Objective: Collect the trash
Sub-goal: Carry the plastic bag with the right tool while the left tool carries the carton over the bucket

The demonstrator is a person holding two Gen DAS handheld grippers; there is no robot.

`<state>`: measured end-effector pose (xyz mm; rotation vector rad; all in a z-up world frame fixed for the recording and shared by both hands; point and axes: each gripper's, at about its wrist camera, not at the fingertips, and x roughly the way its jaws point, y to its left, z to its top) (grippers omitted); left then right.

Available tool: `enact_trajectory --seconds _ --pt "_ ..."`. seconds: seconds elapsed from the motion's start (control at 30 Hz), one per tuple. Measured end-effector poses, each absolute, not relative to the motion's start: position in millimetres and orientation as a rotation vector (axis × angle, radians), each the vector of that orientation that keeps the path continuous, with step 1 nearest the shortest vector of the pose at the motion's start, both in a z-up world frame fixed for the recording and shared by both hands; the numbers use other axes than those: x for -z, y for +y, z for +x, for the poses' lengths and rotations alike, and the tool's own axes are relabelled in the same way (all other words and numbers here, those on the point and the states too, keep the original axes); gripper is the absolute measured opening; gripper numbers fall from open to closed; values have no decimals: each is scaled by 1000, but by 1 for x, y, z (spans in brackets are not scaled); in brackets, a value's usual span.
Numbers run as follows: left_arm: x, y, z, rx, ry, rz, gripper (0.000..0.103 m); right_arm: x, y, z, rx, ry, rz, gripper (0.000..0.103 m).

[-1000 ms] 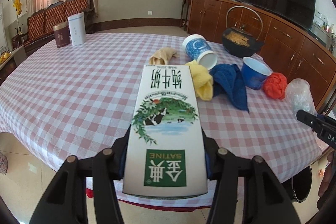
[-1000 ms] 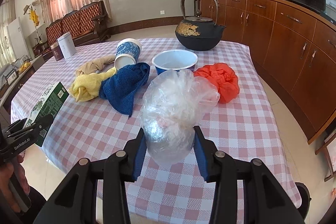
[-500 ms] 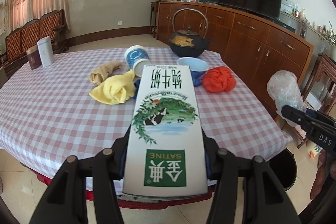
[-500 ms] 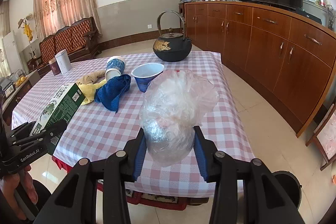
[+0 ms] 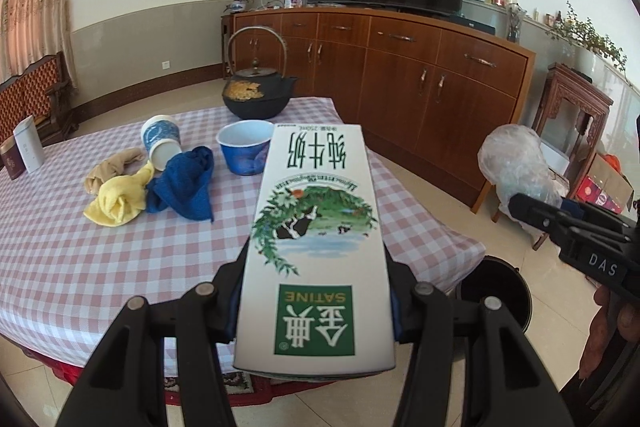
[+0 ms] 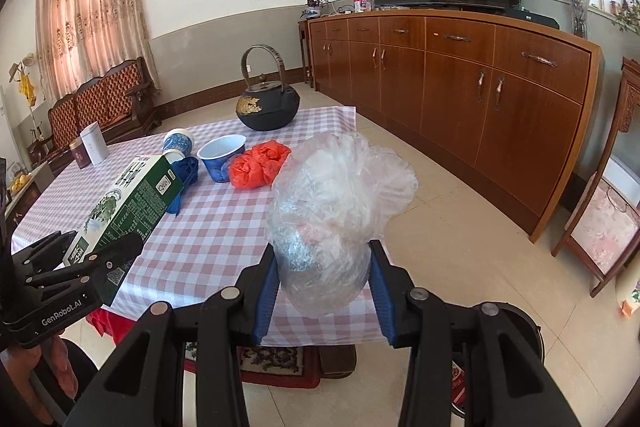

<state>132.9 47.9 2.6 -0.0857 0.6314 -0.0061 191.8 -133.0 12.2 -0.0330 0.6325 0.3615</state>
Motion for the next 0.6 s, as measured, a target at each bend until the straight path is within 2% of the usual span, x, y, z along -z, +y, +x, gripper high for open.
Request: enact_trajectory --seconds 0.6 --pt "14 -58 150 223 686 8 55 10 -254 168 -176 659 19 45"
